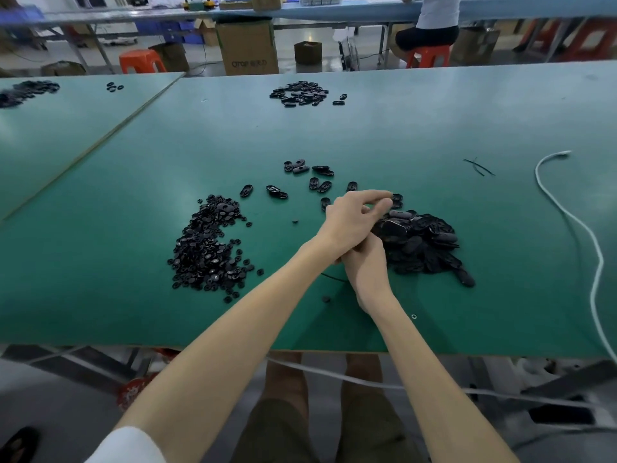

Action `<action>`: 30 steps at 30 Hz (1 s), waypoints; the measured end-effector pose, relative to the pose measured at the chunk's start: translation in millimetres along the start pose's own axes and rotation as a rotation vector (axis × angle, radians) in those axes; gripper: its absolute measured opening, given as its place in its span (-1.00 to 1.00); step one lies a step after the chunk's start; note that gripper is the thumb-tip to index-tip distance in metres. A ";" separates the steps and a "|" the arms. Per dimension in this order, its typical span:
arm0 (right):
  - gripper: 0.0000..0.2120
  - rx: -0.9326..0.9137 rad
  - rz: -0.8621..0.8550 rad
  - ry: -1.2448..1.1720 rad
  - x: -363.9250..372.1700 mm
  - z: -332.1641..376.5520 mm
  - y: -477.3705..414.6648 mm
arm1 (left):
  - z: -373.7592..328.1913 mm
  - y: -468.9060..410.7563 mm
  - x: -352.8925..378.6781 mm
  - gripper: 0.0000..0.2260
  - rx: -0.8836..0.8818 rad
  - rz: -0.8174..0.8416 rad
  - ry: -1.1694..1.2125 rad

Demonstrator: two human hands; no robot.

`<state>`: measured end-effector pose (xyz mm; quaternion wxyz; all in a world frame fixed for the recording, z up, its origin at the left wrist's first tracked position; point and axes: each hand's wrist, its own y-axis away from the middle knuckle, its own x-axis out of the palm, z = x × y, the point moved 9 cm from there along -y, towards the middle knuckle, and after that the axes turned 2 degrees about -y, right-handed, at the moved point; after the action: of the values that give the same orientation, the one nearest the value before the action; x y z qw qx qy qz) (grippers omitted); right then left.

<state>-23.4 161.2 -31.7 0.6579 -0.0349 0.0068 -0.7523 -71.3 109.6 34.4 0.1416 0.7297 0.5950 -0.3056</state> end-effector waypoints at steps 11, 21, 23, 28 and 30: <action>-0.80 -0.027 0.014 -0.026 2.9 1.7 0.7 | 101.3 -20.9 -70.7 -0.53 -0.147 -0.017 -0.554; -0.81 -0.019 0.011 -0.010 0.4 1.8 1.1 | 116.4 -15.4 -72.8 -0.70 -0.161 -0.004 -0.652; -0.81 -0.020 0.010 -0.014 0.4 1.6 1.5 | 111.1 -8.6 -78.9 -0.71 -0.127 -0.094 -0.612; -0.80 -0.014 0.009 -0.017 0.4 -0.3 1.2 | 100.6 14.2 -83.9 -0.73 -0.004 -0.210 -0.507; -0.80 -0.015 0.011 -0.015 0.7 -0.1 1.2 | 99.9 20.2 -85.4 -0.77 0.021 -0.229 -0.476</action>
<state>-22.4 160.3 -31.8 0.6619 -0.0456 0.0078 -0.7481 -88.7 -19.3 6.5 0.2345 0.5668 0.6204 -0.4887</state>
